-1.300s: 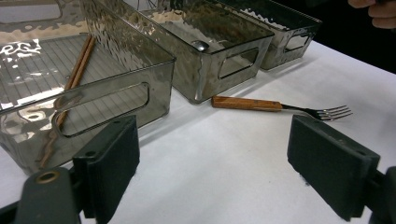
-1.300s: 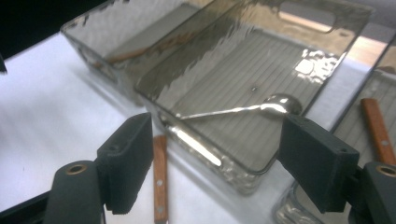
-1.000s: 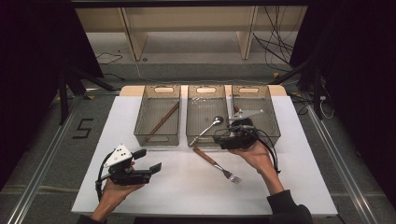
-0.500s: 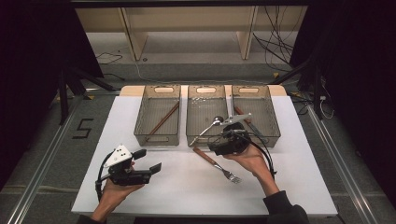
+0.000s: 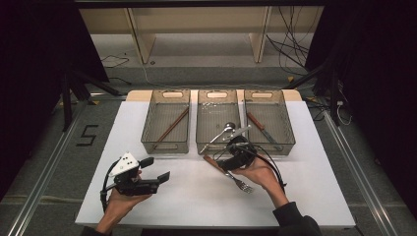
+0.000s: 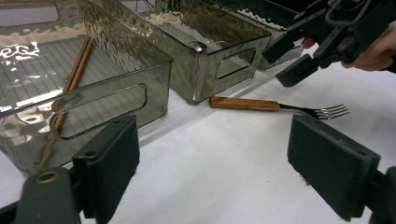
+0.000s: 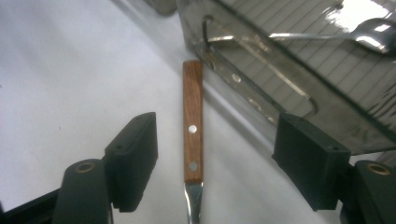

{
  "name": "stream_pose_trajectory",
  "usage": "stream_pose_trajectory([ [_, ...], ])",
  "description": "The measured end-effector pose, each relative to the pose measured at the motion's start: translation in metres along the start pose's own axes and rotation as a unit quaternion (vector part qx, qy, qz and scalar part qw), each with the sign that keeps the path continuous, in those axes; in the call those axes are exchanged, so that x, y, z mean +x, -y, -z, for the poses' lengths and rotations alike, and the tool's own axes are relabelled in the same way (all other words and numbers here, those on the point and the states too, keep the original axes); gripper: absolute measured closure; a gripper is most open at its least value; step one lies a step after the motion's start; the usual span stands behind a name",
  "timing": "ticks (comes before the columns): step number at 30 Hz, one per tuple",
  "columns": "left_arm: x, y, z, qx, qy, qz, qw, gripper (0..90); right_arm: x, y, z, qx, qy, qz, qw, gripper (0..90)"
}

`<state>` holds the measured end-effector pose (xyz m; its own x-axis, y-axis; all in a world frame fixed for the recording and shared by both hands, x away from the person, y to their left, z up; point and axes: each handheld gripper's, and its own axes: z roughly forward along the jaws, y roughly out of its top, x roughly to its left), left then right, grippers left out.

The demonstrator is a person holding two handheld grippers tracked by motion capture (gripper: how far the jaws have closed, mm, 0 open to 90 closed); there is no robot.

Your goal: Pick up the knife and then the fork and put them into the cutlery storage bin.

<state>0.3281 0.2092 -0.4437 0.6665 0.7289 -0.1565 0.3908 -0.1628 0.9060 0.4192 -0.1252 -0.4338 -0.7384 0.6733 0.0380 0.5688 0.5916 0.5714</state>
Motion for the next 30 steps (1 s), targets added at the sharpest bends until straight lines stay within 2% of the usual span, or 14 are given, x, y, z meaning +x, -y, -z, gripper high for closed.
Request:
stream_pose_trajectory([
  [10,0.000,0.000,0.000,0.000,0.001,0.000,1.0000,16.3,0.004,0.002,-0.013,0.042,-0.004,0.005,0.9991,37.7],
  [30,-0.001,0.000,-0.001,0.000,0.002,-0.001,1.0000,16.3,0.011,0.008,-0.030,0.081,0.000,0.024,0.9964,58.5],
])
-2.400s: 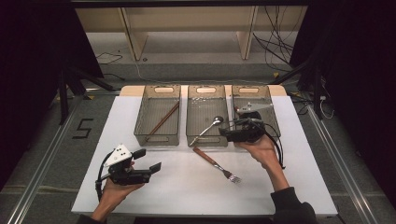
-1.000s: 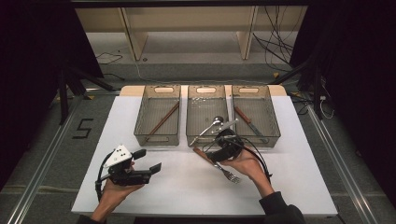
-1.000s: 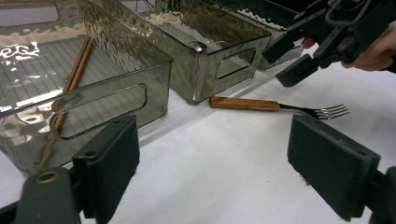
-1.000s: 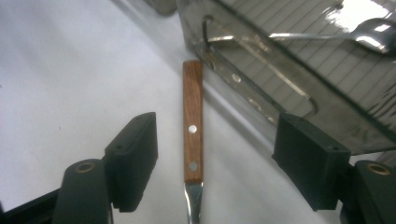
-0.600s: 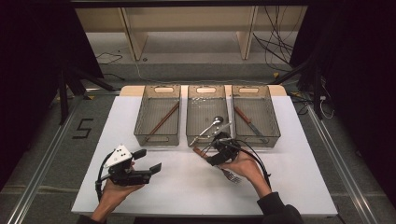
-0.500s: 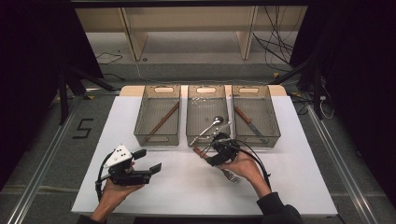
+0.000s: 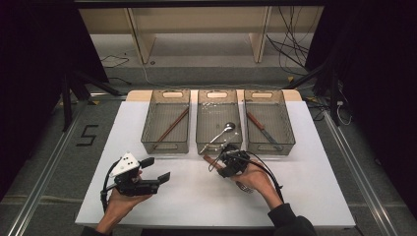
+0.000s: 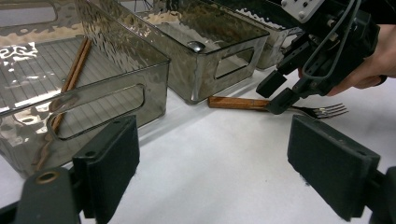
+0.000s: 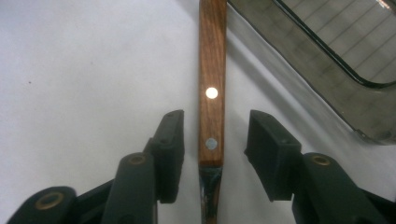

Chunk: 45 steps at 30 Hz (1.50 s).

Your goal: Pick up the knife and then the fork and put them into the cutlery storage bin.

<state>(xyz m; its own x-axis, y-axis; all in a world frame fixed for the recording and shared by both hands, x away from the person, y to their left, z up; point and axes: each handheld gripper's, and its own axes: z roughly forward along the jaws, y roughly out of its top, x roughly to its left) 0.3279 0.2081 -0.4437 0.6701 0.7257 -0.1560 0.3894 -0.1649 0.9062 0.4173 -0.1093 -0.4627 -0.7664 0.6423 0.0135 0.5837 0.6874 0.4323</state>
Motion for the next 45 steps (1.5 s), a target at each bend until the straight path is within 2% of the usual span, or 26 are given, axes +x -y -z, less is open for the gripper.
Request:
stream_pose_trajectory([
  [7,0.000,0.000,0.000,0.000,0.000,0.000,1.0000,16.3,0.003,0.000,-0.004,0.011,0.013,0.012,0.9998,65.0],
  [20,-0.001,0.000,-0.001,0.002,0.001,-0.001,1.0000,16.3,0.005,-0.001,-0.004,0.016,0.009,0.009,0.9998,76.0],
  [27,-0.001,0.000,-0.001,0.002,0.001,-0.002,1.0000,16.3,0.006,-0.002,-0.004,0.017,0.013,0.011,0.9997,77.2],
  [33,-0.001,0.000,0.000,0.003,0.000,-0.002,1.0000,16.3,0.009,-0.001,-0.002,0.017,0.008,0.023,0.9996,77.3],
  [45,-0.001,0.000,0.000,0.003,0.000,-0.002,1.0000,16.3,0.006,0.000,0.008,-0.006,0.006,0.025,0.9996,77.4],
])
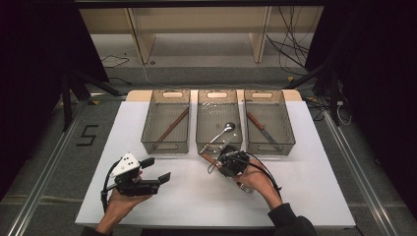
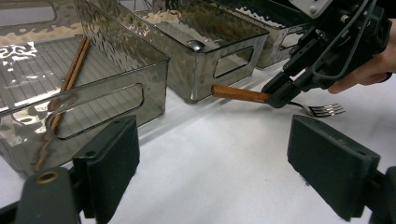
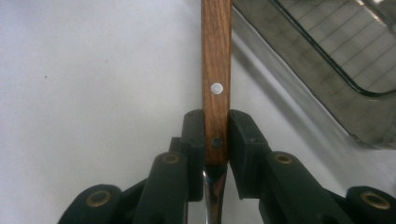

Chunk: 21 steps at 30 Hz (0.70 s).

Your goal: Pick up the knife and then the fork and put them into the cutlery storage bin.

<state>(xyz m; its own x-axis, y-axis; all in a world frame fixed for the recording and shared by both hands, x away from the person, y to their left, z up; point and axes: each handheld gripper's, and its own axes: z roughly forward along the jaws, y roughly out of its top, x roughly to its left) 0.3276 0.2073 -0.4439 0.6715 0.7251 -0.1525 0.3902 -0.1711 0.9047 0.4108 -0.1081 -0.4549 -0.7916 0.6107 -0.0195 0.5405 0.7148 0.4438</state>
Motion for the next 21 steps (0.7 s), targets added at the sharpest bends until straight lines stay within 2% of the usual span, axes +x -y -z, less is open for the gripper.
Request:
stream_pose_trajectory([
  [17,0.000,0.000,0.000,-0.001,0.000,0.001,1.0000,16.4,-0.003,0.001,0.015,-0.031,0.000,-0.011,0.9995,77.5],
  [21,0.000,0.000,0.000,-0.002,0.000,0.002,1.0000,16.4,-0.005,0.000,0.020,-0.044,-0.006,-0.015,0.9989,77.5],
])
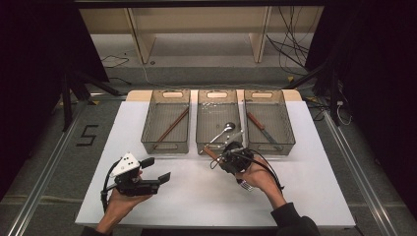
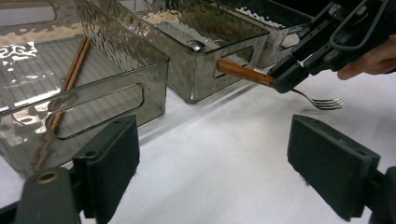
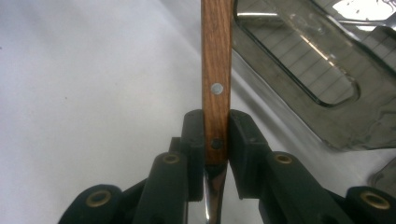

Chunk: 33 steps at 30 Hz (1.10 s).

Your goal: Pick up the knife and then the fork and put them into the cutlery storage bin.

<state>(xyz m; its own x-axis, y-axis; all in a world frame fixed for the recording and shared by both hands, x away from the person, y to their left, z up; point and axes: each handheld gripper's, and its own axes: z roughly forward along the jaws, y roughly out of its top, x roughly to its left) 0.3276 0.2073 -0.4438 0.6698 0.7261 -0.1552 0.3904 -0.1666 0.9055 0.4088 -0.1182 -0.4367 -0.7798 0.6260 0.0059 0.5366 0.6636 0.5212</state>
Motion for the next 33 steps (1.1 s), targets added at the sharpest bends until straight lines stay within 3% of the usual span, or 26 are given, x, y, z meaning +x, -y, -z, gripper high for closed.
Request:
stream_pose_trajectory([
  [18,0.000,0.000,0.000,0.000,0.000,0.000,1.0000,16.3,-0.002,-0.004,0.026,-0.039,-0.015,0.001,0.9991,77.5],
  [33,0.000,0.000,0.000,0.000,-0.001,0.000,1.0000,16.4,-0.008,-0.005,0.046,-0.068,-0.007,-0.012,0.9976,77.5],
])
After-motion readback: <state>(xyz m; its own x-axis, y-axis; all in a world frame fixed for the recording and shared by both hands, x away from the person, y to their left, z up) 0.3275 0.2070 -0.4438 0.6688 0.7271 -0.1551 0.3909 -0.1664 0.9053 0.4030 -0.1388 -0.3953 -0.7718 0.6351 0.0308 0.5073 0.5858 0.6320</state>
